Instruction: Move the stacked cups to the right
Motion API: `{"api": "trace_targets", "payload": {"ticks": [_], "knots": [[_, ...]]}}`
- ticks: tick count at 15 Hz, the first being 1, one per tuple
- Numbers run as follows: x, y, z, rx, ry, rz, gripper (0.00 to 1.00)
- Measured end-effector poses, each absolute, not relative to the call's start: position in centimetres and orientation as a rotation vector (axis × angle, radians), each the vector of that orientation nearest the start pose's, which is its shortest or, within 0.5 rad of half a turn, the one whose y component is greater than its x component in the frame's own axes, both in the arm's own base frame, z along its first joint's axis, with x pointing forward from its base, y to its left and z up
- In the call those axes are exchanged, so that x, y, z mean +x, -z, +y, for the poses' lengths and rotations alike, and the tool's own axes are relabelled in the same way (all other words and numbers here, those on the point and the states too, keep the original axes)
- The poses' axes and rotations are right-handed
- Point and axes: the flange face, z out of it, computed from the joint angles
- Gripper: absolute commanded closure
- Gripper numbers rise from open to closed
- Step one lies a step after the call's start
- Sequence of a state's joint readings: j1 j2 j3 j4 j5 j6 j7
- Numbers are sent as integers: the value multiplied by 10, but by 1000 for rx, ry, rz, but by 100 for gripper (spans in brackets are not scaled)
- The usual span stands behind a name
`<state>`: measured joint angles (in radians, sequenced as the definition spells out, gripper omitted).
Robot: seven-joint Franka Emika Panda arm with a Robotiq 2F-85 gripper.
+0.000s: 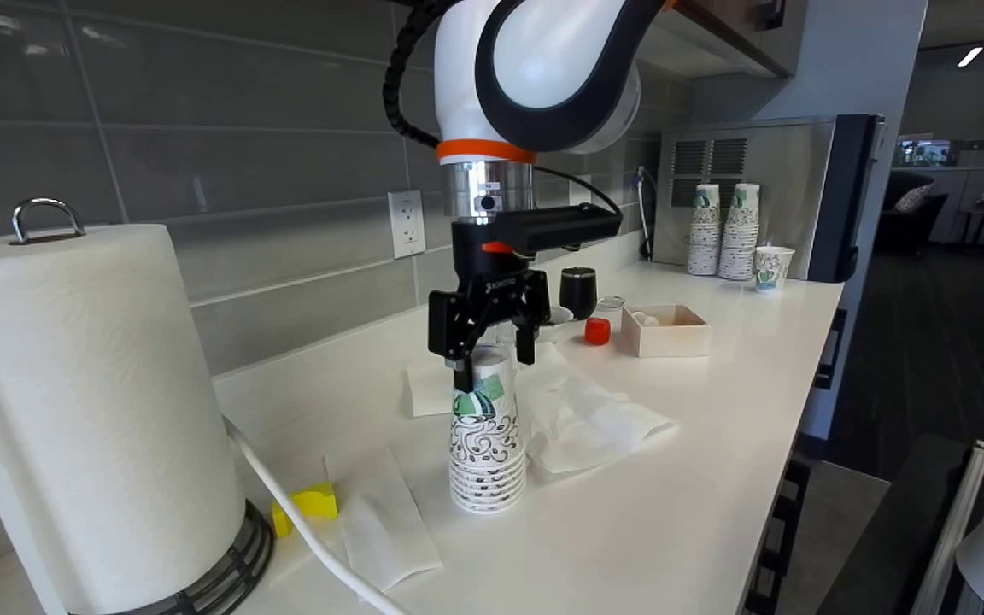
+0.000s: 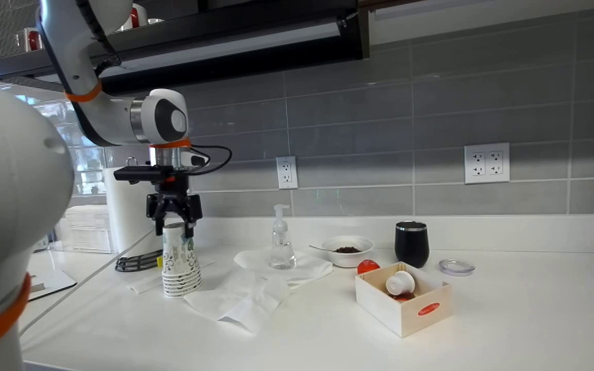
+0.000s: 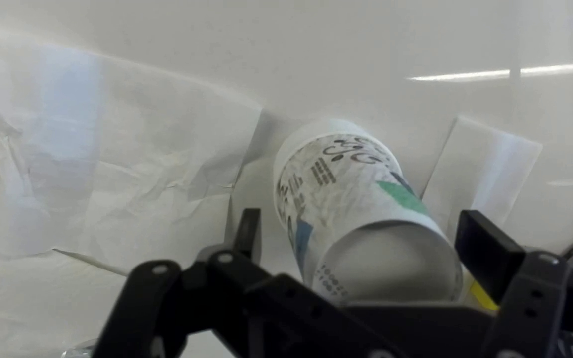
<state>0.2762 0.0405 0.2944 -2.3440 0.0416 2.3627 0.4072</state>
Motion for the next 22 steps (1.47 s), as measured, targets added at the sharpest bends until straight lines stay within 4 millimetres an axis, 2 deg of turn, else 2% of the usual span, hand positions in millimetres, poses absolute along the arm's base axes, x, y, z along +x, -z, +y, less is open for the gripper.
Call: {"api": "trace_targets", "payload": {"ticks": [12, 13, 15, 17, 22], "knots": [[428, -291, 286, -3133, -19, -282, 1], [427, -289, 288, -3133, -18, -291, 26], [427, -286, 290, -3136, -20, -307, 30], [428, -285, 290, -3141, -16, -320, 46], [430, -288, 293, -3147, 8, -336, 48]]}}
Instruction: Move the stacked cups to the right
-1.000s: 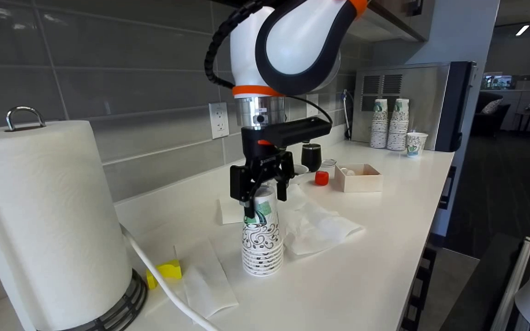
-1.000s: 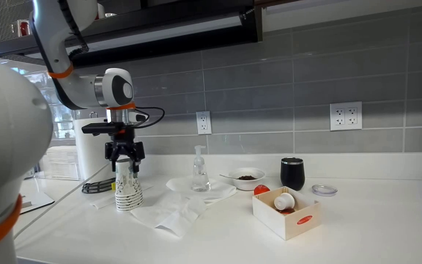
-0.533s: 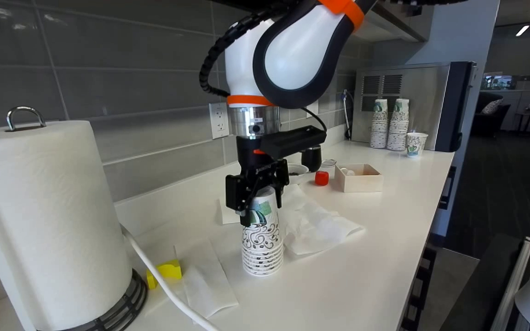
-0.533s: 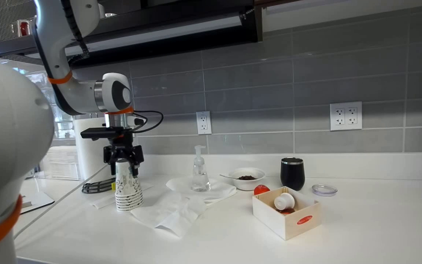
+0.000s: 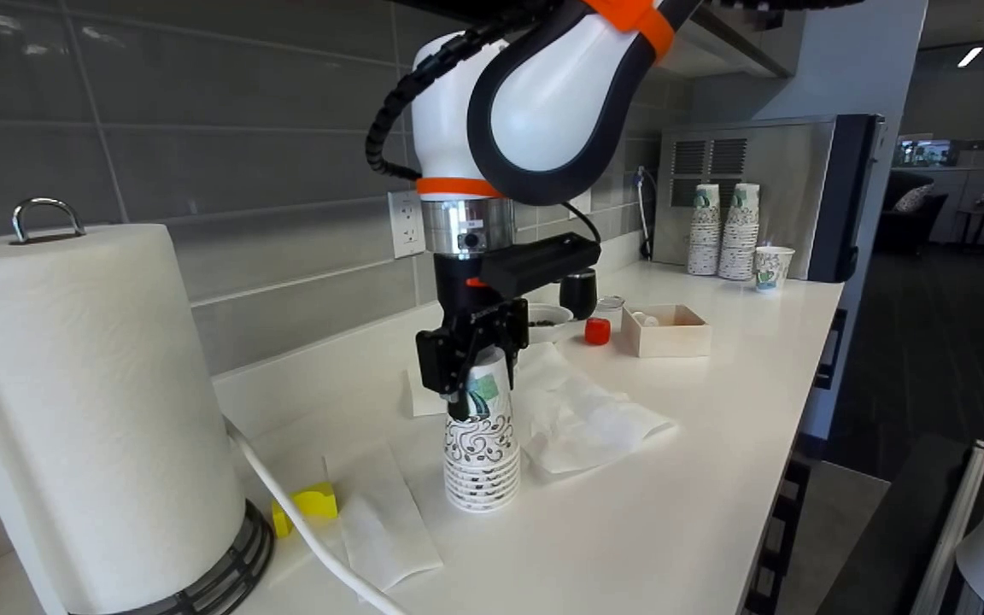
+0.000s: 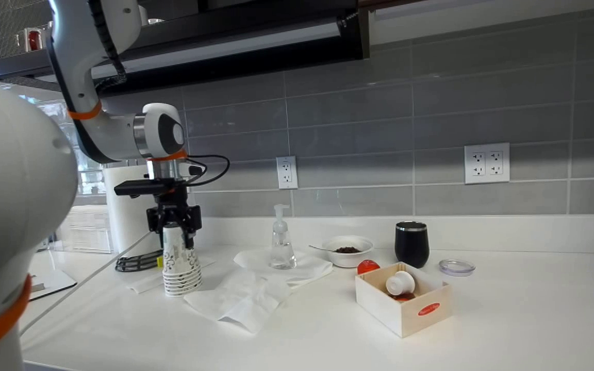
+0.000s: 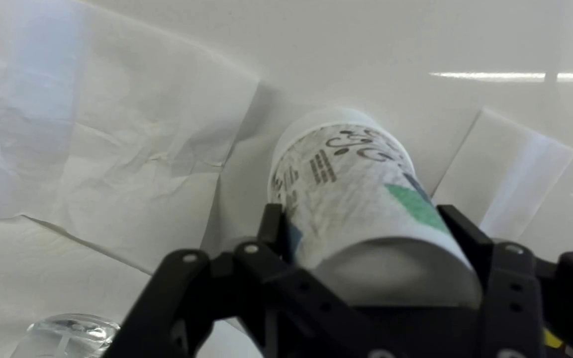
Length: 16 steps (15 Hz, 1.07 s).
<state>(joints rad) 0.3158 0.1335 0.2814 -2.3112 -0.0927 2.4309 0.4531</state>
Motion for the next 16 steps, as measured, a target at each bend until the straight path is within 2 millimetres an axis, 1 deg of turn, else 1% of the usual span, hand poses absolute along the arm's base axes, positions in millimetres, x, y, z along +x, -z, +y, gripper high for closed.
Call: {"api": "trace_targets", "payload": {"ticks": [5, 8, 12, 16], "knots": [[431, -289, 293, -3139, 2, -342, 48], [434, -295, 286, -3098, -12, -345, 48], [433, -320, 263, -3059, 24, -289, 48], [417, -346, 231, -3062, 36, -194, 48]]}}
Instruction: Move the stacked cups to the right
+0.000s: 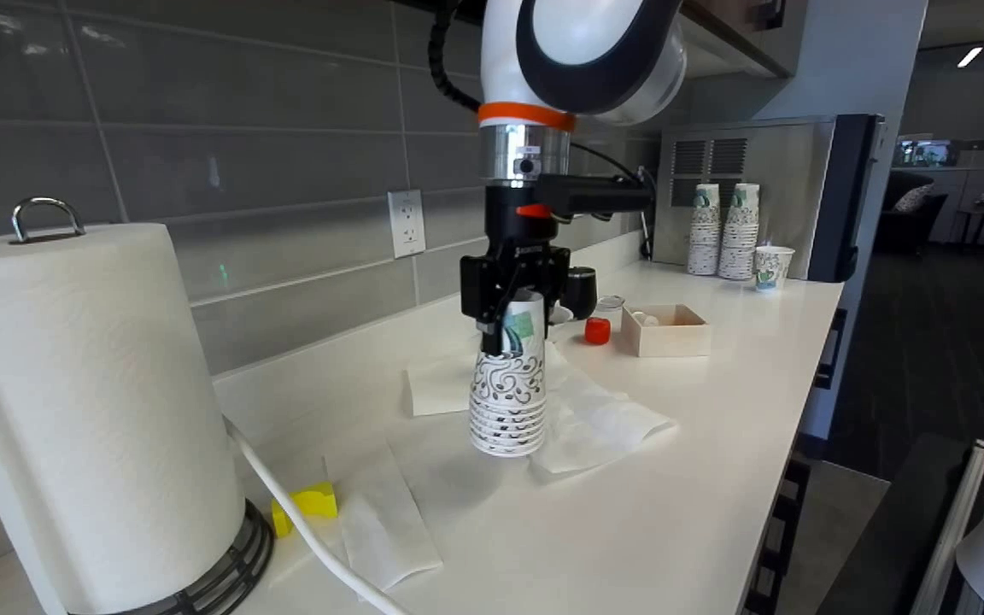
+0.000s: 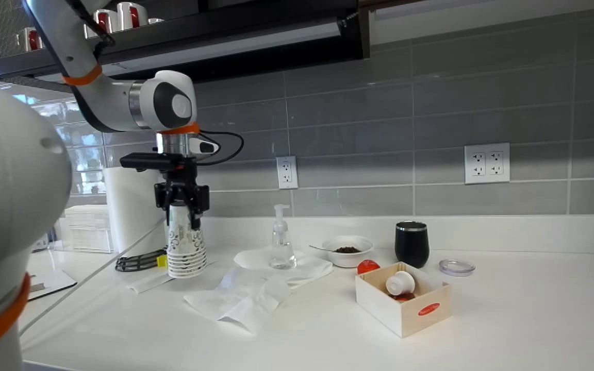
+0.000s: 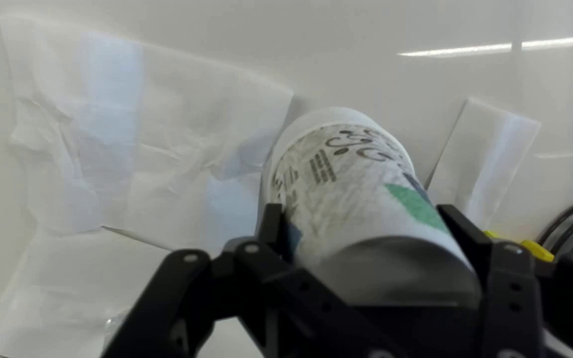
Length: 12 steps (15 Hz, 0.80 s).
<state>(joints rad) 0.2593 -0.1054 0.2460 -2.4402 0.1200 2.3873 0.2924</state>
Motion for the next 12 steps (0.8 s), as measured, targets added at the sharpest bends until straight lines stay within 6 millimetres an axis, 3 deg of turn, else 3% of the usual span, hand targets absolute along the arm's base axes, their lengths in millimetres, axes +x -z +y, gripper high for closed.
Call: {"api": "trace_targets", "payload": {"ticks": [6, 12], "knots": [[376, -370, 169, -3099, -20, 103, 48], [364, -383, 71, -3036, 43, 583, 48]]}}
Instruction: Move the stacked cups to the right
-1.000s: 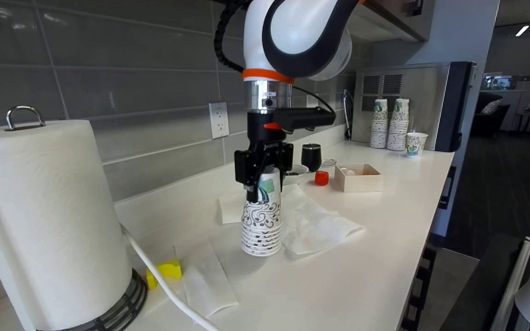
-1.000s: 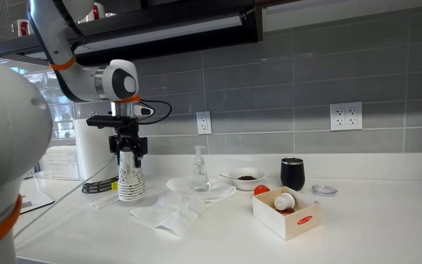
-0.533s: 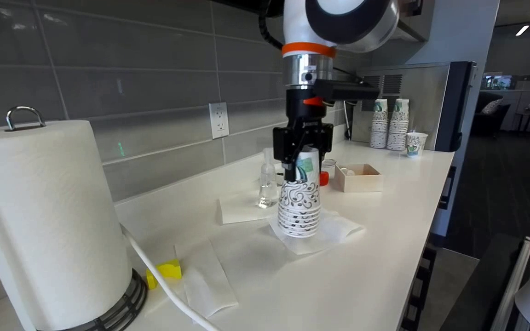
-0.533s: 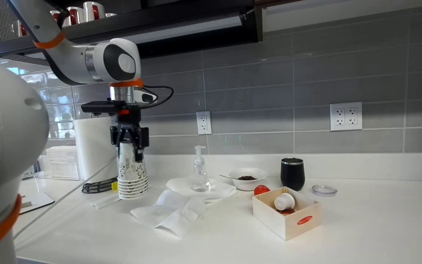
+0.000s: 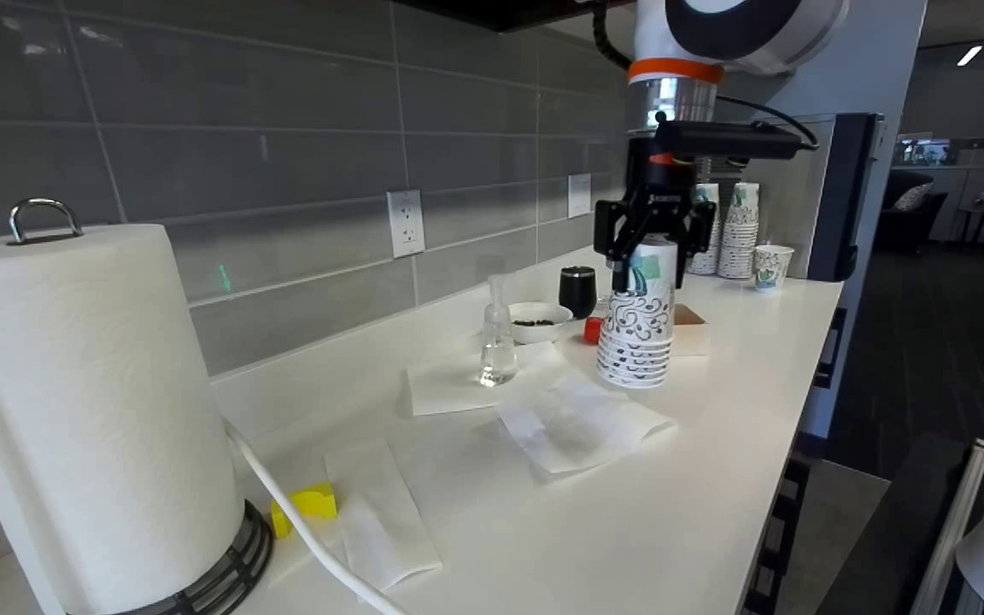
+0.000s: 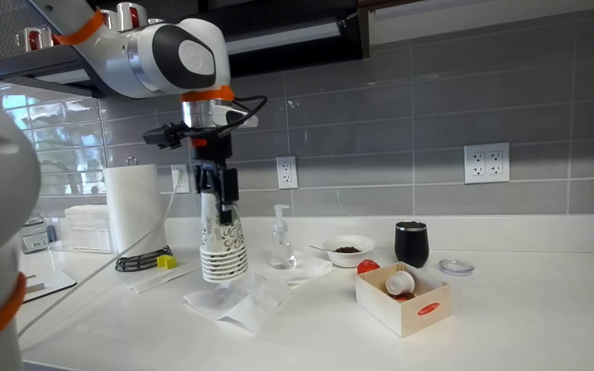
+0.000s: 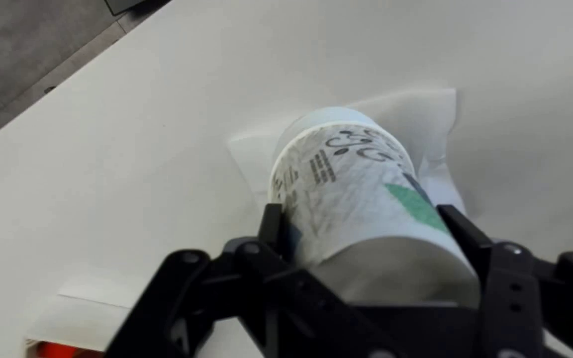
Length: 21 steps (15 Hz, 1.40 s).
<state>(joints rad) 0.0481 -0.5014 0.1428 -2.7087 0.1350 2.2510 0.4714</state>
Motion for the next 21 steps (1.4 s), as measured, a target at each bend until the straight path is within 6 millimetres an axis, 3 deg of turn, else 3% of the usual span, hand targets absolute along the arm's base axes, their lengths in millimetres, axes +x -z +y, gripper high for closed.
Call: {"api": "trace_targets", "payload": {"ticks": [4, 8, 13, 21], "knots": [[372, -382, 8, -2959, 63, 912, 48], [372, -371, -35, -2886, 38, 1160, 48], [369, -345, -66, -2797, 20, 1336, 48], [386, -310, -102, -2722, 212, 1425, 48]]}}
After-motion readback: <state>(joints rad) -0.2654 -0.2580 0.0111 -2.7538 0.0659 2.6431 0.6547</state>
